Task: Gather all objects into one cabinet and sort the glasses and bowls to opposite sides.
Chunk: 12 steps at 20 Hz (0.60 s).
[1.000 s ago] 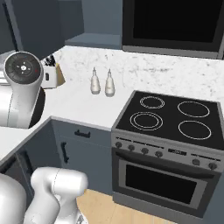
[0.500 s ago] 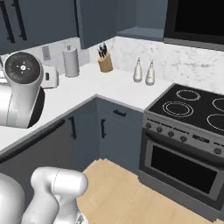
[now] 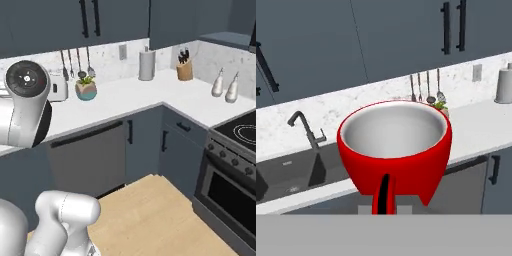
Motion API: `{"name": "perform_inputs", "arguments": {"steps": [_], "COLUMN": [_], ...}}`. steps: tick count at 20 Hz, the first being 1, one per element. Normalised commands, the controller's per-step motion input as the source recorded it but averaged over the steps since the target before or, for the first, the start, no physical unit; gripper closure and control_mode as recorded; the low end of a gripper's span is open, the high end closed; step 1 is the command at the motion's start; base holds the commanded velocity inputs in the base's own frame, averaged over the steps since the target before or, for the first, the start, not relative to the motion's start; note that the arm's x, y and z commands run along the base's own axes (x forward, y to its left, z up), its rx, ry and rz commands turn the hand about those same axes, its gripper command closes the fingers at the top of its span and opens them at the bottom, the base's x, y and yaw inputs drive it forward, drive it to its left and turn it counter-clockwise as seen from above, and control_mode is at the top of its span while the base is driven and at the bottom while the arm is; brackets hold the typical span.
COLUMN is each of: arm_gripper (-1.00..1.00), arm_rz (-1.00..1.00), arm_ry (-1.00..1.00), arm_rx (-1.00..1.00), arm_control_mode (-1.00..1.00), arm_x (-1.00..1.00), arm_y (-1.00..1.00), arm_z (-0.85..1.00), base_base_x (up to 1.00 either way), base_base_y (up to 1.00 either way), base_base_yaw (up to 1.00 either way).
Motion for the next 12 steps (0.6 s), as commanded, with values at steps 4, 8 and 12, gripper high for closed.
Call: {"name": "perform_inputs", "arguments": {"steps": [4,8,12], "arm_gripper": [1.0,1.0,1.0], "arm_rz": [0.0,0.0,0.0], "arm_ry": [0.0,0.0,0.0], "arm_rx": [0.0,0.0,0.0], "arm_control_mode": [1.0,1.0,1.0], "arm_x": [0.0,0.0,0.0], "arm_y": [0.0,0.0,0.0], "arm_z": [0.0,0.0,0.0], "base_base_x": [-0.28,-0.25,-0.25], "base_base_y": [-0.13,-0.03,0.0], "base_base_yaw": [0.73,0.74,0.73]}}
